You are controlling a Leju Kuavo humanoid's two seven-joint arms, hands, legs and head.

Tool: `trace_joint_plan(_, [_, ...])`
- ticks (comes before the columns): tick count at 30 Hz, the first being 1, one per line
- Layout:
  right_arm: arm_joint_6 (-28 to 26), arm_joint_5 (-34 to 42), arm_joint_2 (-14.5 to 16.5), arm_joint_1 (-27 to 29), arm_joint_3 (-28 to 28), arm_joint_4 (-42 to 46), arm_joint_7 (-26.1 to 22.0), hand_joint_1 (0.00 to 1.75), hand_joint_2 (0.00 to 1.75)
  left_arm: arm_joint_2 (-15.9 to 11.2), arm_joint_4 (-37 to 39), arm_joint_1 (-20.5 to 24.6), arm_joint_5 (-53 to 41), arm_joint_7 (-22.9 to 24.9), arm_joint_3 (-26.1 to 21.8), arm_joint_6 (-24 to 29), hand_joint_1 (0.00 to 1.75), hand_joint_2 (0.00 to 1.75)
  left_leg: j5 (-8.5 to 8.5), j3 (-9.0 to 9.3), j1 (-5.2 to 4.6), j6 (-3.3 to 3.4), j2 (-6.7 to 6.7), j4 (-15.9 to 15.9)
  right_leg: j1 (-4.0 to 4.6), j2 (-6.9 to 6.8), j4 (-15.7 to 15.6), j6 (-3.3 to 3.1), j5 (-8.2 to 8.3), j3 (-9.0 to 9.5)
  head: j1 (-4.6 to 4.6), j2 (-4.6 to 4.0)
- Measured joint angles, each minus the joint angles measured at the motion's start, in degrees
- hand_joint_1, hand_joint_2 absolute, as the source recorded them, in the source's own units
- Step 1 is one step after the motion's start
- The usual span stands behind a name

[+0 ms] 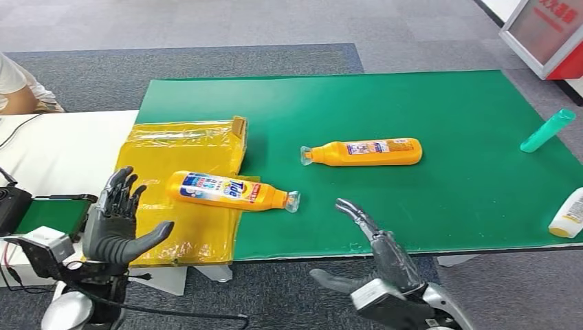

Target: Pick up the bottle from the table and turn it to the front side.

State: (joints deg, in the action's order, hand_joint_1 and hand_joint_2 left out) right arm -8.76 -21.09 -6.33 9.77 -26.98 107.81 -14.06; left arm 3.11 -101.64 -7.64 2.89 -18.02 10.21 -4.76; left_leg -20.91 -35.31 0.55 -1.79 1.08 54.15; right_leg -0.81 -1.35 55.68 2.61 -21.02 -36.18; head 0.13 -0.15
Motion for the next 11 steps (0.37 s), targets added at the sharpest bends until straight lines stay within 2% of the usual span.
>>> trace_joint_plan(3, [3.34, 4.92, -0.03, -0.08, 1.60, -0.81, -0.46, 0.00, 1.75, -0.92, -1.34, -1.99, 0.22, -0.69, -0.07, -0.42, 0.00, 1.75, 0.00, 0.00, 0.00, 0.01, 0.00, 0.00, 0.00, -0.01, 0.00, 0.01, 0.00, 0.01, 0.00, 0.00])
trace_joint_plan(11, [4.06, 5.36, -0.03, -0.07, 3.19, -1.76, -0.78, 0.00, 1.75, -1.90, -2.65, -3.21, 0.52, -0.78, -0.28, -0.50, 0.00, 1.75, 0.00, 0.02, 0.00, 0.00, 0.00, 0.00, 0.00, -0.01, 0.00, 0.00, 0.00, 0.02, -0.01, 0.00])
